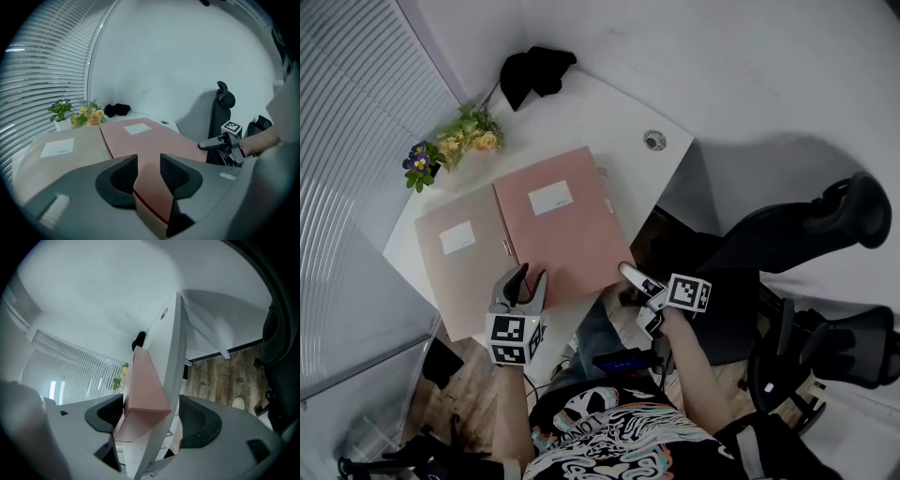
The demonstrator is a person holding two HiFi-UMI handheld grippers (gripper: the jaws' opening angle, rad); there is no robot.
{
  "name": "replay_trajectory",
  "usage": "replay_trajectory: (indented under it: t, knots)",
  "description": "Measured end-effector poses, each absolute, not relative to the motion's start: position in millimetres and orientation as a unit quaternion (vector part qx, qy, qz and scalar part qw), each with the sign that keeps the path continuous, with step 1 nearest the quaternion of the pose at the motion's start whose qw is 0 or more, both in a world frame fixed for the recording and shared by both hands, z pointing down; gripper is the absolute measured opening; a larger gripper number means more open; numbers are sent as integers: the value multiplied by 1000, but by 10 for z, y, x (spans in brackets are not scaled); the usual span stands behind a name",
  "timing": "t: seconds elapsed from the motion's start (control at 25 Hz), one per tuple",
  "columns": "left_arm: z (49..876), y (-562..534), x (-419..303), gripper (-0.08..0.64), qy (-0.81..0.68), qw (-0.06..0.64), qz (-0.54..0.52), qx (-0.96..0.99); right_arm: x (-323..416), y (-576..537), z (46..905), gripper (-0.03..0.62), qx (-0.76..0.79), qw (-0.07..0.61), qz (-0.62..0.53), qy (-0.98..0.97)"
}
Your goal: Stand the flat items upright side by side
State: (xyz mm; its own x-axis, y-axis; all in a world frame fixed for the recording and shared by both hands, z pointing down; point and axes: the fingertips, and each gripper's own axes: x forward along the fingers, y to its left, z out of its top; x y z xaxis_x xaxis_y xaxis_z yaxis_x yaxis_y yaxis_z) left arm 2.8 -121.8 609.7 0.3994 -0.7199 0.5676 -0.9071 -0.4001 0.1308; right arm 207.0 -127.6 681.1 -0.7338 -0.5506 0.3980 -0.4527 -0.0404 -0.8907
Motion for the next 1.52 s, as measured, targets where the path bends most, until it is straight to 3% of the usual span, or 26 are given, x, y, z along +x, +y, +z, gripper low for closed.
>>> replay_trajectory:
  t: [0.16,0.44,0.68,0.8,1.52]
  knots:
    - [6108,-1230,53,147,-496,215,221,812,2042,-1293,6782,333,-347,53,-625,697]
    - [6111,-1284,43,144,-491,219,221,814,2036,-1289,6792,325,-329,59,-637,695]
    - [6101,-1344,40,143,-488,222,218,815,2002,-1278,6857,393,-292,79,-657,690]
    - [6099,-1368,32,141,-488,221,219,815,1979,-1287,6816,317,-276,99,-664,687]
    - [6059,-1410,49,135,-481,223,216,820,2040,-1347,6675,310,-325,107,-641,687]
